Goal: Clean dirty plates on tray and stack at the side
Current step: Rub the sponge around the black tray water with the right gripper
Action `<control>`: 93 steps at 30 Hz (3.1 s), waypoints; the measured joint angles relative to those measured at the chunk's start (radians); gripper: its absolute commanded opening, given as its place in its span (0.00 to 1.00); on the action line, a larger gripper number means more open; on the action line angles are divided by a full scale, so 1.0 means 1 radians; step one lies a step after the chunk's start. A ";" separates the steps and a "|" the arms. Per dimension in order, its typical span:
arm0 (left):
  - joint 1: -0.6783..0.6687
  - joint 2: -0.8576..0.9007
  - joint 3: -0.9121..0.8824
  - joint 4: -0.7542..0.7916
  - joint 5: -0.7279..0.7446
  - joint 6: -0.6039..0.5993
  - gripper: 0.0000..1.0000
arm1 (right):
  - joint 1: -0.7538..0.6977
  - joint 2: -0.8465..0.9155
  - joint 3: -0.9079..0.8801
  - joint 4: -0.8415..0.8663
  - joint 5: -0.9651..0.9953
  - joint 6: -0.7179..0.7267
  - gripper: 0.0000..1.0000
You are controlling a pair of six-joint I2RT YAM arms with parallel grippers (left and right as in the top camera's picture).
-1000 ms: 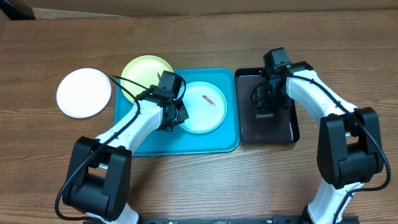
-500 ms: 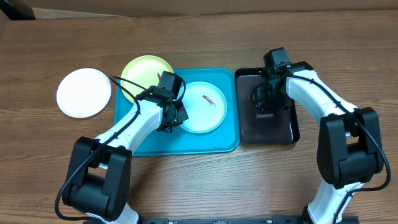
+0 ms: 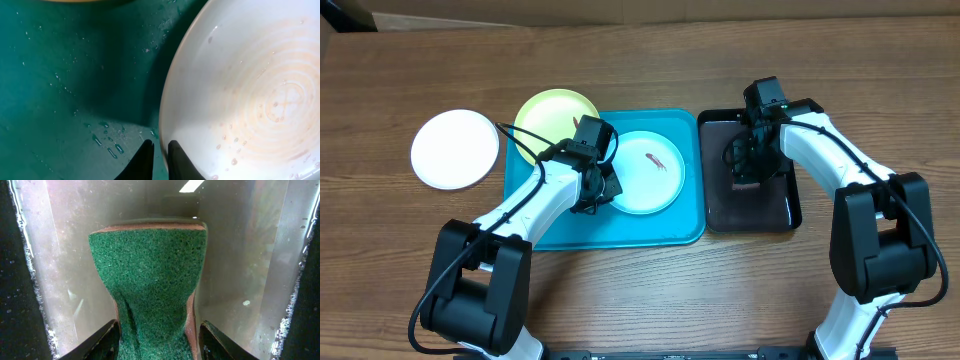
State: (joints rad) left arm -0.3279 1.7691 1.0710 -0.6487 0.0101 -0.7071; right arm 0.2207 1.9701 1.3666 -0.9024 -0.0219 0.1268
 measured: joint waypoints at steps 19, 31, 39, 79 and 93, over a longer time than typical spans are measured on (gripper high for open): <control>0.000 0.000 -0.016 -0.001 0.000 0.004 0.04 | 0.000 0.000 0.000 -0.026 0.000 0.000 0.52; 0.000 -0.002 -0.016 -0.003 0.000 0.008 0.06 | 0.000 0.000 0.000 -0.026 -0.004 0.000 0.59; 0.000 -0.002 -0.017 -0.003 0.000 0.008 0.06 | 0.000 0.000 -0.013 -0.026 -0.005 0.003 0.32; 0.000 -0.002 -0.018 -0.002 0.000 0.008 0.08 | -0.003 0.000 -0.015 0.080 -0.004 0.004 0.90; 0.000 -0.002 -0.018 -0.003 0.000 0.008 0.08 | -0.003 0.021 -0.015 0.070 -0.005 0.001 0.78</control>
State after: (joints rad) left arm -0.3279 1.7672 1.0534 -0.6514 0.0101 -0.6991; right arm 0.2176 1.9911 1.3518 -0.8326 -0.0269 0.1280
